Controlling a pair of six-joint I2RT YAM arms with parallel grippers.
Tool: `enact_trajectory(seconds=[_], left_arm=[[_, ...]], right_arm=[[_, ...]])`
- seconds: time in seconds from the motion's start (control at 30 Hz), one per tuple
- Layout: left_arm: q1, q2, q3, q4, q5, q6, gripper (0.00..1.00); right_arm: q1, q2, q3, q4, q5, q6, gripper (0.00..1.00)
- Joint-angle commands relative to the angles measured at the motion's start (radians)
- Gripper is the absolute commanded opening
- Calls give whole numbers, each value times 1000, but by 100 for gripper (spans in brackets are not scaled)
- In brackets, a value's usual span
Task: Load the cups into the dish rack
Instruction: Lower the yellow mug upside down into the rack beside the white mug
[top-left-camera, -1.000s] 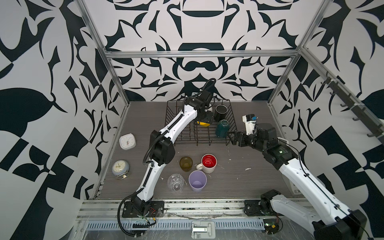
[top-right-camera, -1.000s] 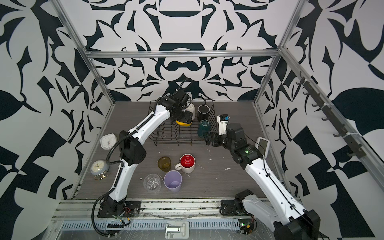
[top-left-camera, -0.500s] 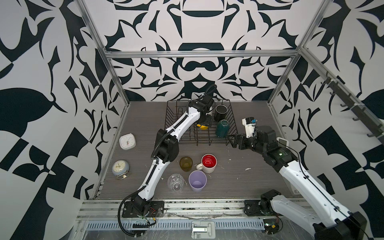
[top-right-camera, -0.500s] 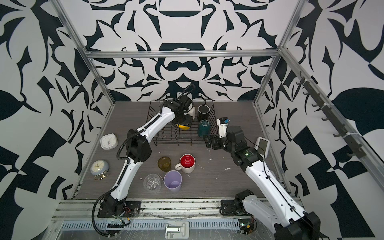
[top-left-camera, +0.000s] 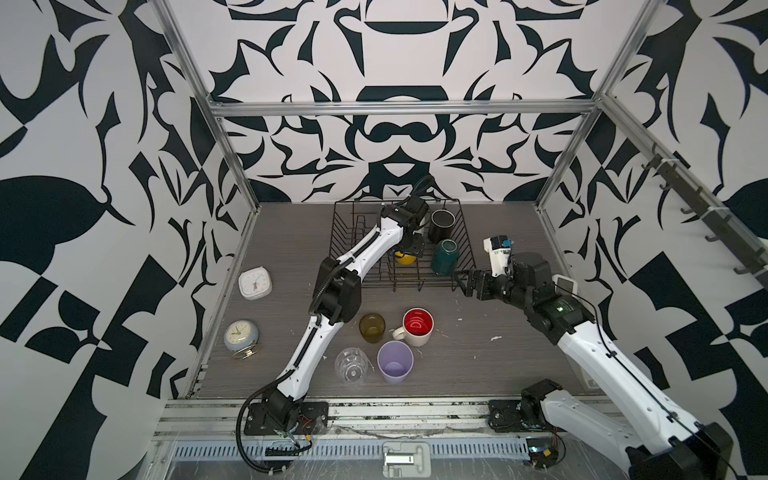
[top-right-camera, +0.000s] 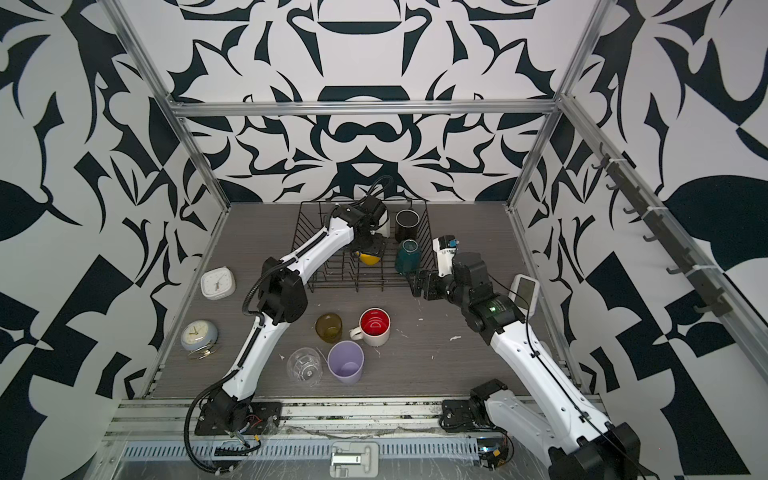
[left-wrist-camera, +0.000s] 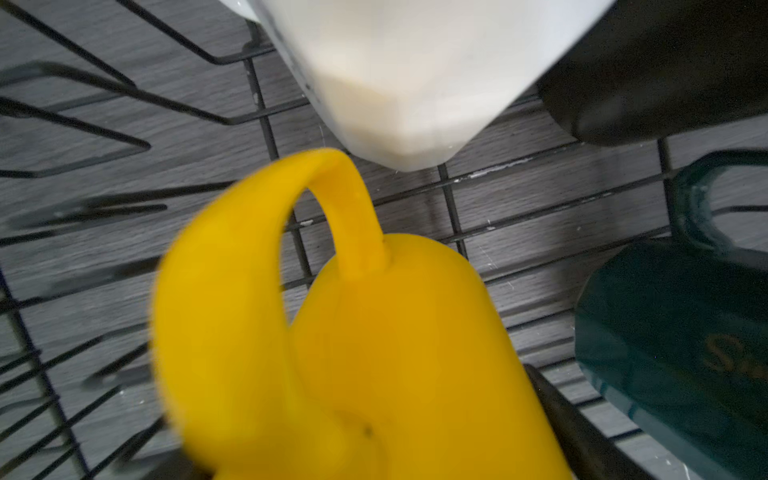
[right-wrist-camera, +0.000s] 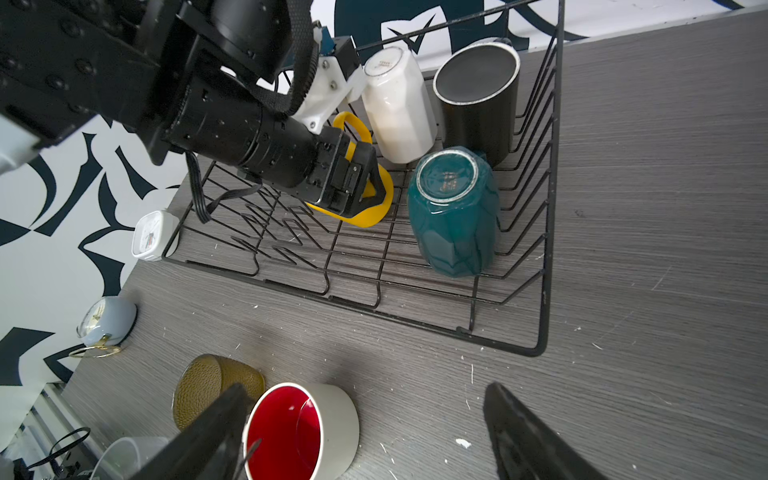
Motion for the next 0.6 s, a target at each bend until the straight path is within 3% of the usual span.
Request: enact_trajectory(seconds=[0.0,0.13,0.2,0.57], left_arm=[[-1,24,32,0,-12,-19,41],[-1,21,26,5,-13,-18,70],[-1,12,18,12,-10,-13,77],[-1,-48,-42,67,4,-4,100]], right_arm=[[-5,-16,2,33,-10,6,91],[-5,-16,2,32,-9,6,91],[-6,-14,3,32,-8,5,91],[-6,-9,10,32,-16,7,91]])
